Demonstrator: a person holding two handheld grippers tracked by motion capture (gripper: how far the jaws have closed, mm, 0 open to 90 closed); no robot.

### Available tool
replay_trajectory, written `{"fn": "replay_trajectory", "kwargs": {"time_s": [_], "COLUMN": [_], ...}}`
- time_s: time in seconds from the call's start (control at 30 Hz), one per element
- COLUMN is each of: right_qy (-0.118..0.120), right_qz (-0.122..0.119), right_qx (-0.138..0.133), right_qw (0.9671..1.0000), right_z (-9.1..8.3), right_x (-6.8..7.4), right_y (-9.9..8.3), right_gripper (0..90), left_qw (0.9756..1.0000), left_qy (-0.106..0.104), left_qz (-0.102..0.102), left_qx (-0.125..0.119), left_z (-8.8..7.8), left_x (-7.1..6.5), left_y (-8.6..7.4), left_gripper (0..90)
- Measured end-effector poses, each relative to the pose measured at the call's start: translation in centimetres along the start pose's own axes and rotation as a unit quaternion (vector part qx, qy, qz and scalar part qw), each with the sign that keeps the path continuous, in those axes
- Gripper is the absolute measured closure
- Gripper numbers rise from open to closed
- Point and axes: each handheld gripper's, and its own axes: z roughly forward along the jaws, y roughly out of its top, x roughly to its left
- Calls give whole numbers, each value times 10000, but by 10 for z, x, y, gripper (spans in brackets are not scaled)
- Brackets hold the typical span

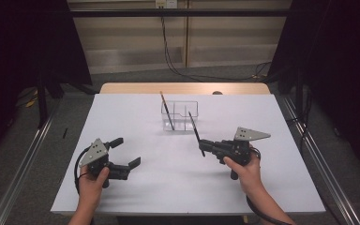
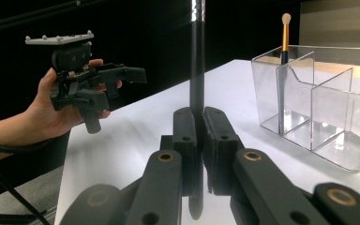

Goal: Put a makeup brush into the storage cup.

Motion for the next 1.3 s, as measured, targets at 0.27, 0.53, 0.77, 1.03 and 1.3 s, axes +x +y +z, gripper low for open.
{"fn": "replay_trajectory", "kwargs": {"time_s": [0.27,0.53,0.77,1.03,1.3], "right_qy": [39,59,109,109,129], "right_qz": [-41,-24,-40,-29,-42], "right_qx": [-27,-5,12,31,43], "right_qw": [10000,10000,9999,9999,9999], "right_z": [3,4,5,6,7], "right_x": [2,2,3,2,3], "right_y": [1,0,0,-1,-2], "right_gripper": [843,843,843,843,843], "left_qw": [9999,9996,9993,9983,9973], "left_qy": [-106,-231,-358,-558,-686], "left_qz": [-36,-115,-67,-76,-152], "left_qx": [-43,-117,-111,-157,-207], "left_z": [6,15,25,38,52], "left_x": [-3,-6,-10,-17,-23], "left_y": [4,10,17,28,35], "left_gripper": [0,0,0,0,0]}}
